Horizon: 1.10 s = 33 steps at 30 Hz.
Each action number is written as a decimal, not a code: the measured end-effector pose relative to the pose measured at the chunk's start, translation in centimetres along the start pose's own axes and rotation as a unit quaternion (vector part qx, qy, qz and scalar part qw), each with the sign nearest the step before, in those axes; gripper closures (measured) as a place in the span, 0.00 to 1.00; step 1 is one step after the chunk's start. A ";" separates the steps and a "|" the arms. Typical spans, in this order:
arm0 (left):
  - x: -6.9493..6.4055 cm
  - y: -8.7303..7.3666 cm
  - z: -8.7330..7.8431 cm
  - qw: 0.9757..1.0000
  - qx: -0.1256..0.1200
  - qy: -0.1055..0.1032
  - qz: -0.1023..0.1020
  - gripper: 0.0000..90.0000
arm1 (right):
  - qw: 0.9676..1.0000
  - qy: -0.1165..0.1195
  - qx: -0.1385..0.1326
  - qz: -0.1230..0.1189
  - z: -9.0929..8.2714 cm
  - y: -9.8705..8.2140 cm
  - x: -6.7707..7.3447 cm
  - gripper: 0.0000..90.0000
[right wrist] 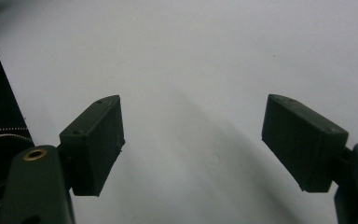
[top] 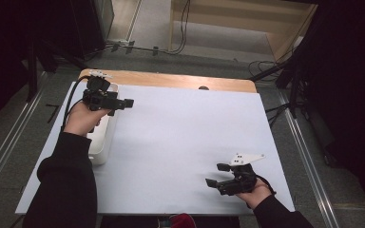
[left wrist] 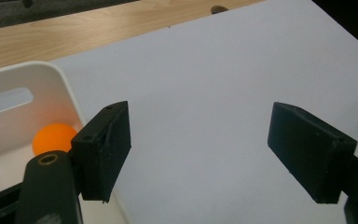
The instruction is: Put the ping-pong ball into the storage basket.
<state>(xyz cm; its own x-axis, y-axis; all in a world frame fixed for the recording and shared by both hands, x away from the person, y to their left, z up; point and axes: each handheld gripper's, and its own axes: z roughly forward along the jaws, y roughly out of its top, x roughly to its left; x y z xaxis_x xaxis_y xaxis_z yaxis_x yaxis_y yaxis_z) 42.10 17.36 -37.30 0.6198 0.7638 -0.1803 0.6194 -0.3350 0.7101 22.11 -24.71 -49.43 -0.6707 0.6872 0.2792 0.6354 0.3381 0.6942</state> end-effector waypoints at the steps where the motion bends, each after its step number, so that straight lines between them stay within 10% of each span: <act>1: -0.2 0.0 0.1 1.000 0.001 0.001 0.003 0.24 | 1.000 0.000 0.000 0.000 0.0 0.0 0.0 0.22; 17: -2.2 0.1 1.7 0.999 0.006 -0.039 0.024 0.24 | 1.000 -0.002 0.000 -0.003 -0.1 -0.1 -0.1 0.22; 33: -5.2 -0.5 1.6 0.998 -0.003 -0.038 0.059 0.24 | 1.000 -0.001 0.000 -0.002 -0.1 -0.1 0.0 0.22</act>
<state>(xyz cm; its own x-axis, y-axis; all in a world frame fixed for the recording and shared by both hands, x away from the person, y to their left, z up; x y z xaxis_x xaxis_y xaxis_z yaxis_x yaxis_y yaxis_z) 39.37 12.65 -37.85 0.7230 0.6753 -0.1457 0.5367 -0.4162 0.7340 21.98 -24.83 -49.43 -0.6716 0.6880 0.2749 0.6336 0.3410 0.6945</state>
